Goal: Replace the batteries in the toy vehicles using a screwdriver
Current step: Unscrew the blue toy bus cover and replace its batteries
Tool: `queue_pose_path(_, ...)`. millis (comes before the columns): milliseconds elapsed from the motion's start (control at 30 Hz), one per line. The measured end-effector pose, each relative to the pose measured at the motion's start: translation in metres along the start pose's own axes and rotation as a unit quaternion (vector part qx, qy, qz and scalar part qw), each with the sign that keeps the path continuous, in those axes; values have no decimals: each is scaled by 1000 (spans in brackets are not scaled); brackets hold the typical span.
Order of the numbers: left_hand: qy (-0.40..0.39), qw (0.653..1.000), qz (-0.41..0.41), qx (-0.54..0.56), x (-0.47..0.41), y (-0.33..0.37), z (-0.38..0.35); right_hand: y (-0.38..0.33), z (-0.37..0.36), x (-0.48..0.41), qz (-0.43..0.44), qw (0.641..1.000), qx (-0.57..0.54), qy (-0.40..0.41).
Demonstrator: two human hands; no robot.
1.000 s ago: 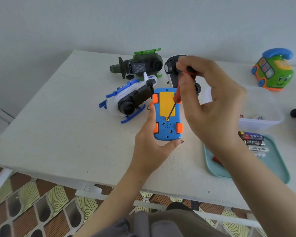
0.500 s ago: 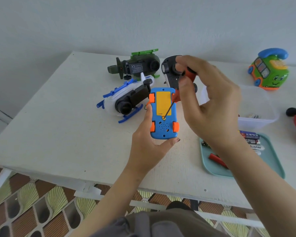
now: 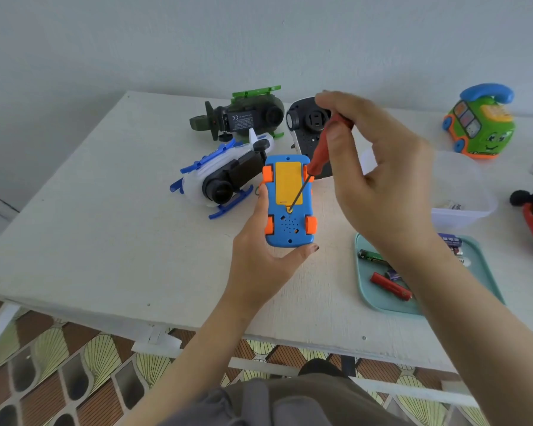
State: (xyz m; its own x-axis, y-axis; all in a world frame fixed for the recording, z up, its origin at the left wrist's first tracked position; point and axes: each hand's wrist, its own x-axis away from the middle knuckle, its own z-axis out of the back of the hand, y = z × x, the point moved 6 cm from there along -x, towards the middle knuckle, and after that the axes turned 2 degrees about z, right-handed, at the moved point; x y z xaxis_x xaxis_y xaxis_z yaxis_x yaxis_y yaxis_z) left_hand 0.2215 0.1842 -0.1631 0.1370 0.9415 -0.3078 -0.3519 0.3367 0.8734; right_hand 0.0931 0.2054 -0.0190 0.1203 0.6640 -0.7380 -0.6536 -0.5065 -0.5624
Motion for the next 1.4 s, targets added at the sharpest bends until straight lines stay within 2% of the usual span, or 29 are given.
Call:
queue_pose_path(233,0,1000,-7,-4,0,-1,0,-6,6,1,15,998,21,63)
queue_pose_path(333,4,1000,-10,-8,0,-1,0,-3,4,1,-4,999,-18,36)
queue_pose_path(433,4,1000,-13,-4,1,-2,0,-6,0,3,15,1000,-15,0)
queue_pose_path(600,0,1000,-14,2,1,-1,-2,-8,3,6,27,999,-2,34)
queue_pose_path(733,-14,999,-3,39,0,5,-5,-1,1,9,11,1000,-2,-17)
queue_pose_path(867,41,998,13,53,0,5,1,6,3,14,-27,998,-44,-37)
queue_pose_path(1000,73,995,20,60,3,5,11,15,12,17,-62,992,-105,7)
queue_pose_path(1167,38,994,-15,104,0,22,26,27,29,16,-100,979,-159,84)
queue_pose_path(1400,0,988,-3,155,-7,20,32,41,31,18,-154,962,-200,103)
